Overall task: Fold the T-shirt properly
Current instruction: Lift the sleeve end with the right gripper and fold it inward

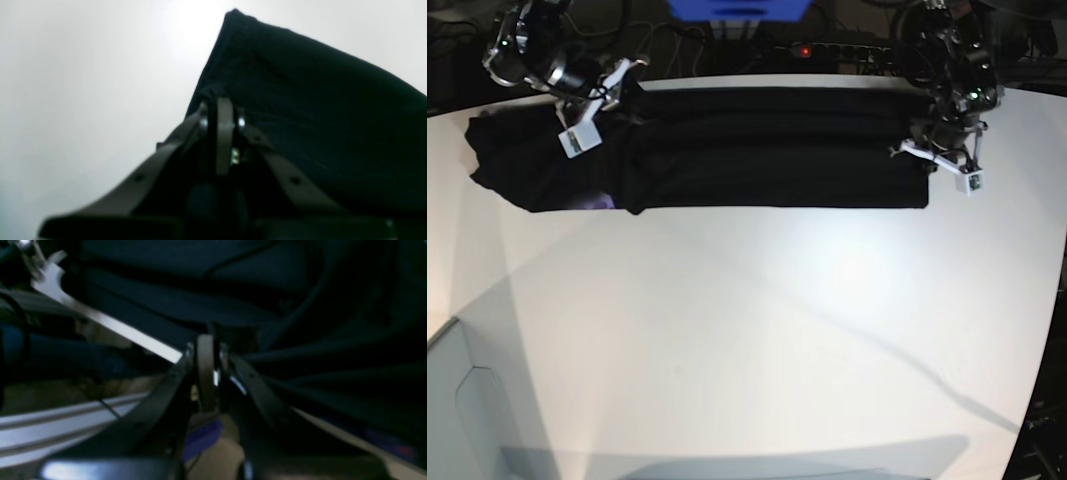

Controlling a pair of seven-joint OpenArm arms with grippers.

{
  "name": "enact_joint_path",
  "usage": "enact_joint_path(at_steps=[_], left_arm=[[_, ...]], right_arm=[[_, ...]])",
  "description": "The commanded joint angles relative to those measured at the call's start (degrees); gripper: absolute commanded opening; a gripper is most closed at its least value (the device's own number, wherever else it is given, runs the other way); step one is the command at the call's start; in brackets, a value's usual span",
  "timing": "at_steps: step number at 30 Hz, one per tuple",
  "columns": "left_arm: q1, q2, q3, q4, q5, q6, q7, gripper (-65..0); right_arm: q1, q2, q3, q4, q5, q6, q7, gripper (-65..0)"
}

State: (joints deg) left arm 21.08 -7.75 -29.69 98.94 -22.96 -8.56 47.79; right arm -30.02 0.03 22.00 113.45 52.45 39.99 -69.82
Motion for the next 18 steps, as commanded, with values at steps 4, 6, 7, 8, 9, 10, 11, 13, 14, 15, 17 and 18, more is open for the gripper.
enact_joint_path(at_steps=[4,6,7,8,9,10,11,13,14,15,17,18], left_arm=[[-0.2,-0.6,-0.2,0.7,-0.4,0.1,-0.9,-64.5],[-0.1,-0.6,-0.2,0.7,-0.4,0.1,-0.9,-64.5],[-0.1,-0.6,-0.2,0.7,-0.4,0.1,-0.9,-64.5],[-0.1,-0.6,-0.2,0.7,-0.4,0.1,-0.9,-64.5],[-0.1,-0.6,-0.2,0.7,-0.4,0.1,-0.9,-64.5],[-0.1,-0.6,-0.2,0.7,-0.4,0.1,-0.9,-64.5],[-0.1,-0.6,-0.2,0.7,-0.4,0.1,-0.9,-64.5],[-0.1,-0.6,-0.2,0.7,-0.4,0.1,-0.9,-64.5],[-0.2,-0.6,-0.2,0.7,-0.4,0.1,-0.9,-64.5],[-0.2,-0.6,-0.2,0.7,-0.4,0.1,-0.9,-64.5],[-0.5,-0.6,-0.2,0.7,-0.4,0.1,-0.9,-64.5],[-0.6,-0.6,-0.2,0.7,-0.4,0.1,-0.9,-64.5]], right_arm=[[0.2,0.4,4.2,-3.7,6.4,0.0,0.8,-65.0],[1.0,0.4,5.8,-5.7,6.9,0.0,0.8,-65.0],[1.4,0.7,6.4,-6.7,6.9,0.0,0.8,-65.0],[1.7,1.4,6.8,-7.9,6.9,0.0,0.8,-65.0],[1.9,2.1,6.9,-9.3,6.9,0.0,0.8,-65.0],[2.2,2.6,7.0,-11.1,6.9,0.0,0.8,-65.0],[2.3,3.2,7.0,-12.7,6.9,0.0,0.8,-65.0],[2.3,4.1,6.9,-15.6,6.9,0.0,0.9,-65.0],[2.3,4.5,7.0,-16.6,6.9,0.0,0.9,-65.0],[2.4,4.5,7.0,-17.6,6.9,0.0,1.0,-65.0],[3.0,4.6,7.0,-18.7,6.9,0.0,0.9,-63.7],[3.0,4.6,7.1,-19.0,6.9,0.0,0.9,-61.4]])
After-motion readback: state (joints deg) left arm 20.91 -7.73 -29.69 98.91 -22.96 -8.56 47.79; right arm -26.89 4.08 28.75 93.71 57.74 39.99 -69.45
